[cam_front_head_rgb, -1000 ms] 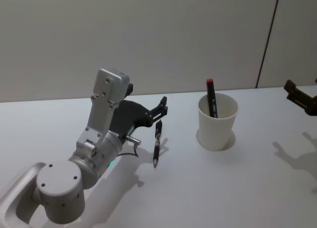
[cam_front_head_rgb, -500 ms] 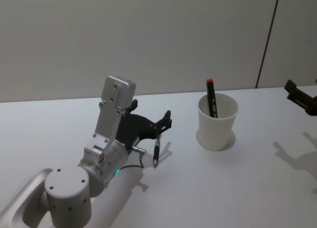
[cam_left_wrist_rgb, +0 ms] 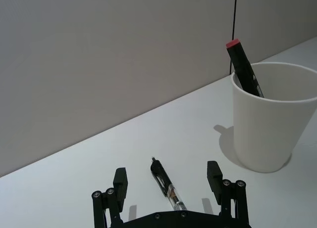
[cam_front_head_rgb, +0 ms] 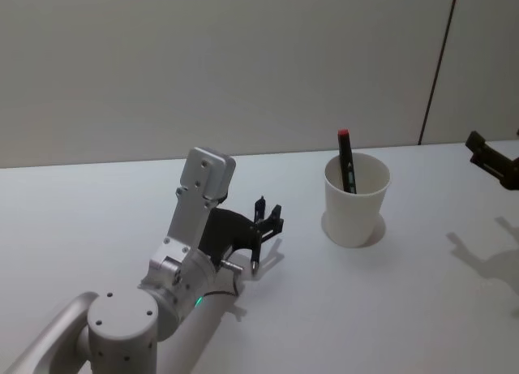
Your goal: Place the pen into the pen holder.
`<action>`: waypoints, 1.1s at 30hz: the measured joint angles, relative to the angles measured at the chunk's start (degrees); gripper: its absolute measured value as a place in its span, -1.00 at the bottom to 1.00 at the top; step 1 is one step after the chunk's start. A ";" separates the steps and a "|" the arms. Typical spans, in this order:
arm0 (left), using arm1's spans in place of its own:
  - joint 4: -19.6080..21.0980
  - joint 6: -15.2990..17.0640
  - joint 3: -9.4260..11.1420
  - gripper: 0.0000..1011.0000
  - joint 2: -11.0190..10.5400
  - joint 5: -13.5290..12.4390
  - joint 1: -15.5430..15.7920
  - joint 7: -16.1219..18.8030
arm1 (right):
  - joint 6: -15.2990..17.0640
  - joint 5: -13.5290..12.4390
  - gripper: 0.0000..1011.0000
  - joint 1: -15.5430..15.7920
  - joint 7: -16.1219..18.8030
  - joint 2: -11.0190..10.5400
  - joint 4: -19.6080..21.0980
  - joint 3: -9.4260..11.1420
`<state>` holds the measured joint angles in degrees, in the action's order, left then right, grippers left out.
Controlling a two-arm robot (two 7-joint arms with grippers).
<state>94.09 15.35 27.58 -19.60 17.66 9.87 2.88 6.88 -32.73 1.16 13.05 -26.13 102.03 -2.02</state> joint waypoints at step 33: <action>-1.56 -0.13 0.69 0.98 0.21 -2.28 -2.15 -1.60 | 0.00 0.00 0.98 0.00 0.00 0.00 0.00 0.00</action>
<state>92.53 15.23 28.27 -19.40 15.38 7.73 1.28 6.87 -32.73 1.16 13.05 -26.13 102.03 -2.02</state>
